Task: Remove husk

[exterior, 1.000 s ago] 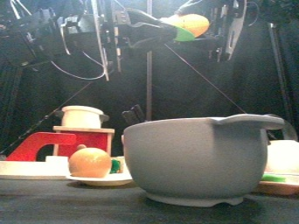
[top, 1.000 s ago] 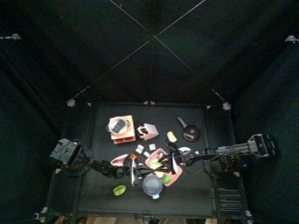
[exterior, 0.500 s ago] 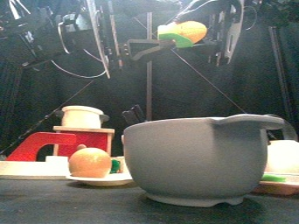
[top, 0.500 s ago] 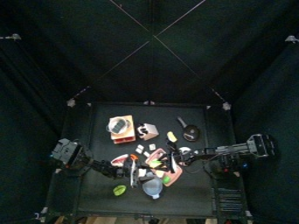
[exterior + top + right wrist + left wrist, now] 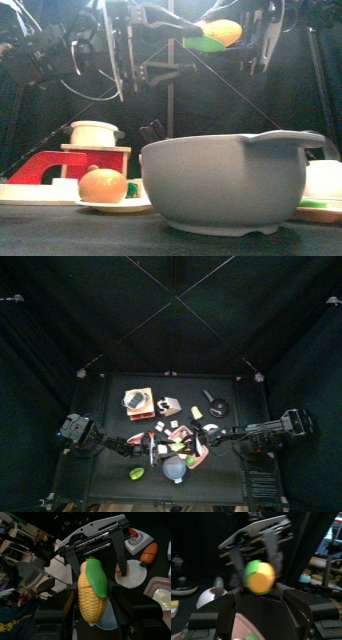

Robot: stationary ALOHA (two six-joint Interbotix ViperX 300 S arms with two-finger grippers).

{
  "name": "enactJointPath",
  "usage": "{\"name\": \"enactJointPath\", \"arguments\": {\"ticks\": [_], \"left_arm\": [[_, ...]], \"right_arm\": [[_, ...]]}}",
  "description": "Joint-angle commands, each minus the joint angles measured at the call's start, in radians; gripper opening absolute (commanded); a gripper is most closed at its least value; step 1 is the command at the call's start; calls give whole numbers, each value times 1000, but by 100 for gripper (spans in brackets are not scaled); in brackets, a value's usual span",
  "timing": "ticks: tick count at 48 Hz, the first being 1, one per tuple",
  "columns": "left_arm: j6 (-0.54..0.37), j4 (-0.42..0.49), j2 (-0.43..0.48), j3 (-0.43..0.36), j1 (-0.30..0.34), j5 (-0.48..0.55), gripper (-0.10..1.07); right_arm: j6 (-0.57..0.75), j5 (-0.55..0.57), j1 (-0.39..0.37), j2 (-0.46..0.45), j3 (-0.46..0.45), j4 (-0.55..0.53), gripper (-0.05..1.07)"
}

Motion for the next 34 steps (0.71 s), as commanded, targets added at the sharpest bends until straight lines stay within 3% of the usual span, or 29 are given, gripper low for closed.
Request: {"name": "enactJointPath", "arguments": {"ticks": [1, 14, 34], "left_arm": [[2, 23, -18, -17, 3, -5, 93], [2, 133, -17, -55, 5, -5, 93], [2, 123, 2, -78, 15, -3, 93]], "right_arm": [[-3, -5, 3, -14, -12, 3, 70], [-3, -5, 5, -8, -11, 0, 70], [-5, -6, 9, -5, -20, -5, 70]]}}
